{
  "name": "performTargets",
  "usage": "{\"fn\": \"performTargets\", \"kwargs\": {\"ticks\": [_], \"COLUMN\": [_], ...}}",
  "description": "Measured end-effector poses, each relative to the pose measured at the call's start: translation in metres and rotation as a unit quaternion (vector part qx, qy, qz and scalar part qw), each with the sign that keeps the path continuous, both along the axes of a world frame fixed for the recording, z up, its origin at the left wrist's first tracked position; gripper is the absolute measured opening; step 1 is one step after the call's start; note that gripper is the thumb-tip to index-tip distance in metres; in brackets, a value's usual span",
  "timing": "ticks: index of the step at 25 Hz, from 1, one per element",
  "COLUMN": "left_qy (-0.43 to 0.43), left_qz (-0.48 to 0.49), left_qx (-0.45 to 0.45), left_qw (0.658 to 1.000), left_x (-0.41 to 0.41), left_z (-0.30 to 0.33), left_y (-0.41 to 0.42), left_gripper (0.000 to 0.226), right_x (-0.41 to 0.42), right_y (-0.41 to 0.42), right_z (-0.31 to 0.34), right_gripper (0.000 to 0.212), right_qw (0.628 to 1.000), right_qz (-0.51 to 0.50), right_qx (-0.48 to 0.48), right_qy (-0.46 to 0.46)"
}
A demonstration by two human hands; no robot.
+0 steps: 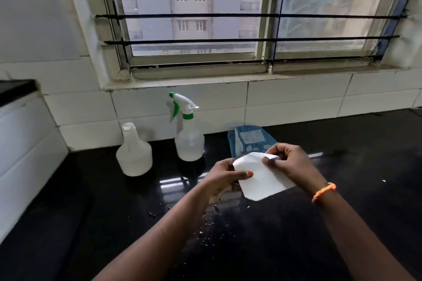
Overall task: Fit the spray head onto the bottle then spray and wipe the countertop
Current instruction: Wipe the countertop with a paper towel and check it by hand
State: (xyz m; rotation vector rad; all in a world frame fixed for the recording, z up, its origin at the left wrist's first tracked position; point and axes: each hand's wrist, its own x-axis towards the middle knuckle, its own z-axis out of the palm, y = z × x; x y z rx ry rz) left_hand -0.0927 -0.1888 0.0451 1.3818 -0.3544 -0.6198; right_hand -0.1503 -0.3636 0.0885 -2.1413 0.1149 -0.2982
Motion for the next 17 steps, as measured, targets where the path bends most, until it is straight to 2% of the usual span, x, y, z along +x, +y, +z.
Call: {"fn": "performTargets", "kwargs": {"ticks": [1,3,5,6,7,8,11,14,17], "left_qy": [0.018,0.057,0.085,0.092,0.092,0.087,0.064,0.028,-0.071], "left_qz": [0.039,0.098,0.137,0.152,0.157,0.153,0.113,0.115,0.210], "left_qx": [-0.003,-0.029,-0.053,-0.056,-0.057,-0.058,-0.062,-0.038,0.085], "left_qw": [0.999,0.993,0.985,0.982,0.982,0.983,0.990,0.992,0.971], "left_x": [0.001,-0.001,-0.004,-0.006,-0.008,-0.011,-0.023,-0.029,-0.033], "left_z": [-0.003,-0.006,-0.005,-0.004,-0.003,-0.004,-0.005,-0.004,-0.010], "left_y": [0.003,0.008,0.013,0.017,0.020,0.024,0.035,0.054,0.093], "left_gripper": [0.036,0.036,0.026,0.020,0.017,0.017,0.016,0.016,0.009], "right_x": [0.003,0.003,0.000,0.002,0.003,0.004,0.006,0.004,0.012], "right_y": [0.006,0.023,0.035,0.038,0.040,0.042,0.047,0.051,0.039], "right_z": [-0.003,-0.009,-0.015,-0.019,-0.021,-0.024,-0.032,-0.032,-0.034], "right_gripper": [0.005,0.010,0.025,0.027,0.019,0.011,0.031,0.009,0.012], "right_qw": [0.999,0.995,0.988,0.988,0.990,0.991,0.982,0.978,0.997], "right_qz": [0.005,0.087,0.151,0.150,0.133,0.116,0.137,0.144,0.044], "right_qx": [-0.038,-0.049,-0.005,0.025,0.047,0.066,0.112,0.109,0.047], "right_qy": [-0.022,-0.005,0.029,0.026,0.012,0.003,0.064,0.103,0.032]}}
